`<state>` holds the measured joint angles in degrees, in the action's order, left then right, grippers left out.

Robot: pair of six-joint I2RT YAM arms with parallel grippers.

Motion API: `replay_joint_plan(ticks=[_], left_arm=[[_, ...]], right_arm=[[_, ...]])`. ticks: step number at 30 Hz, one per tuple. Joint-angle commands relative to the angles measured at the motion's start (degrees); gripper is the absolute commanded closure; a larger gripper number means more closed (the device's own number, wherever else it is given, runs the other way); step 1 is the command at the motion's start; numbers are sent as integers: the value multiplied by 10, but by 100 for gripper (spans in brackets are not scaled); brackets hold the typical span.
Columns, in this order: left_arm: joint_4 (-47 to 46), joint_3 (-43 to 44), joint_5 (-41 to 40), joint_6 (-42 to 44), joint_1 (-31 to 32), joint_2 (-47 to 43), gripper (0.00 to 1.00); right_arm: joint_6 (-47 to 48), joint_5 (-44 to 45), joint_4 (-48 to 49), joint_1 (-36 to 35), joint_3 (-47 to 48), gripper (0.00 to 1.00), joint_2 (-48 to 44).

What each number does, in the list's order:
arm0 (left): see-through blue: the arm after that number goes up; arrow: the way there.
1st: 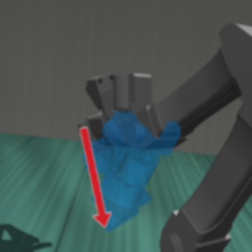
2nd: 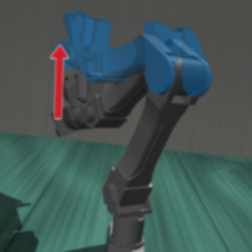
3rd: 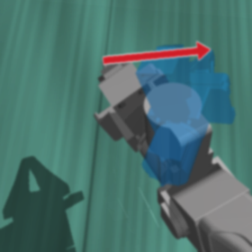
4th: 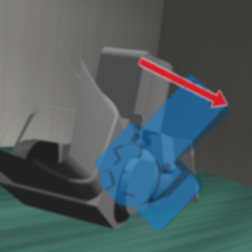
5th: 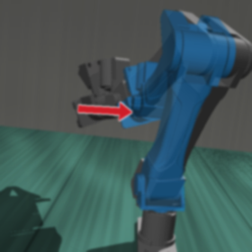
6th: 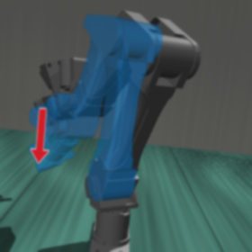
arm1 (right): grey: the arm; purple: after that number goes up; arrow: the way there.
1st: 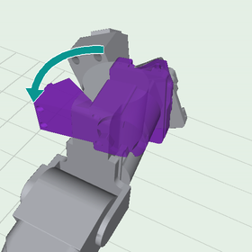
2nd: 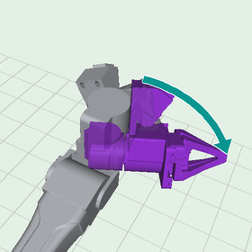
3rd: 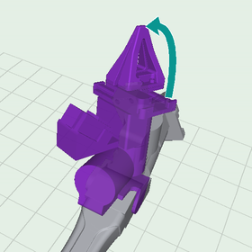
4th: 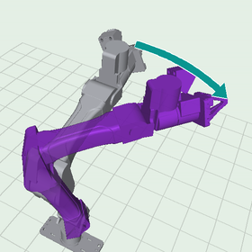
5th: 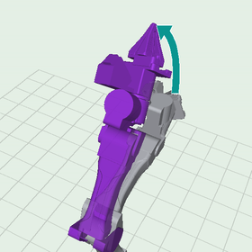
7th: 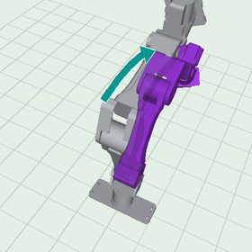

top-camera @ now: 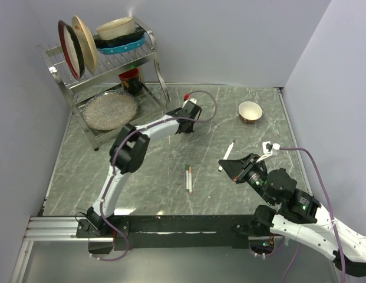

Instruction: Insert the pens into the pen caps

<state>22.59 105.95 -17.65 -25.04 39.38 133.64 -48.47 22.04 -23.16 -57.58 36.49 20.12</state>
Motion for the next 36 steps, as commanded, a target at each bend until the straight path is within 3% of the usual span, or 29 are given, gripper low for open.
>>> replay_joint_plan(ticks=[1, 6, 12, 15, 19, 25, 36], left_arm=[[89, -150, -47, -93, -1, -142, 99], [78, -355, -33, -153, -2, -272, 99], [148, -437, -17, -196, 13, -323, 99], [150, -462, -20, -202, 14, -349, 96], [145, -464, -4, -190, 14, -366, 79], [163, -445, 4, -174, 13, -329, 65], [132, -443, 35, -157, -10, -304, 66]], right_arm=[[-29, -6, 10, 2, 24, 100, -10], [-64, -32, 8, 1, 22, 100, -2], [-98, -57, -27, 1, 37, 100, 42], [-100, -82, -15, 1, 37, 100, 55], [-105, -101, 2, 1, 26, 100, 51], [-104, -98, -5, 1, 26, 100, 36], [-99, -97, 0, 1, 24, 100, 33]])
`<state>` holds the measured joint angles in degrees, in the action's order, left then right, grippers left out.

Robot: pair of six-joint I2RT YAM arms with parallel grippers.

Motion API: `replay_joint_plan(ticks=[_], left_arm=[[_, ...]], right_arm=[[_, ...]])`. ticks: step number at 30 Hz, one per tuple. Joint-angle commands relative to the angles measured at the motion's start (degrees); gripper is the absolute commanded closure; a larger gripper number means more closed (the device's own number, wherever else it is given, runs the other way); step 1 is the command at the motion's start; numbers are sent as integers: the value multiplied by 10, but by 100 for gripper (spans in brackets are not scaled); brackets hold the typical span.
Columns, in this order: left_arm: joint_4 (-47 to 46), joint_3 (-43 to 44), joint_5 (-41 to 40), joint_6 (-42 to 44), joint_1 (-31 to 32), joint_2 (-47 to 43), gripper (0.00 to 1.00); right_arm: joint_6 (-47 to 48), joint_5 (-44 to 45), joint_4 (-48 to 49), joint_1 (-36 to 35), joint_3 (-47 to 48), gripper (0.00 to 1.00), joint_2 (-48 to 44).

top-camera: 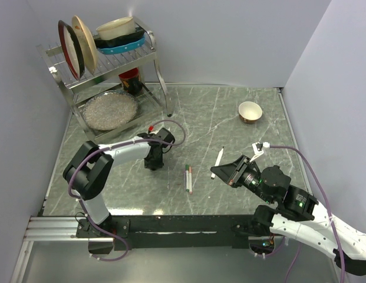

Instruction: Insert the pens into the pen caps

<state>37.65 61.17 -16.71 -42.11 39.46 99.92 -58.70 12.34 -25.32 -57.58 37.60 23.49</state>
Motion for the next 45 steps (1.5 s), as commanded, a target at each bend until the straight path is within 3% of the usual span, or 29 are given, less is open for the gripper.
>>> replay_joint_plan(ticks=[1, 14, 17, 20, 21, 30, 40, 45], left_arm=[[-19, 7, 26, 13, -12, 40, 68], [-28, -8, 27, 15, -26, 50, 76], [-35, -11, 32, 21, -26, 50, 82], [-45, -12, 53, 26, -26, 40, 94], [-49, -13, 63, 25, -26, 25, 99], [-198, -97, 232, -45, -21, -162, 99], [-299, -143, 325, -142, -19, -308, 99], [-426, -192, 348, -237, -10, -390, 99]], right_arm=[[4, -1, 25, 0, 14, 100, 1], [6, -3, 28, 0, 11, 100, 2], [10, -10, 34, 1, 9, 100, 9], [11, -29, 43, 0, 4, 100, 21], [11, -34, 47, 1, 0, 100, 24], [23, -121, 145, 0, -62, 100, 42], [32, -213, 269, -10, -100, 100, 135], [32, -228, 309, -17, -104, 100, 168]])
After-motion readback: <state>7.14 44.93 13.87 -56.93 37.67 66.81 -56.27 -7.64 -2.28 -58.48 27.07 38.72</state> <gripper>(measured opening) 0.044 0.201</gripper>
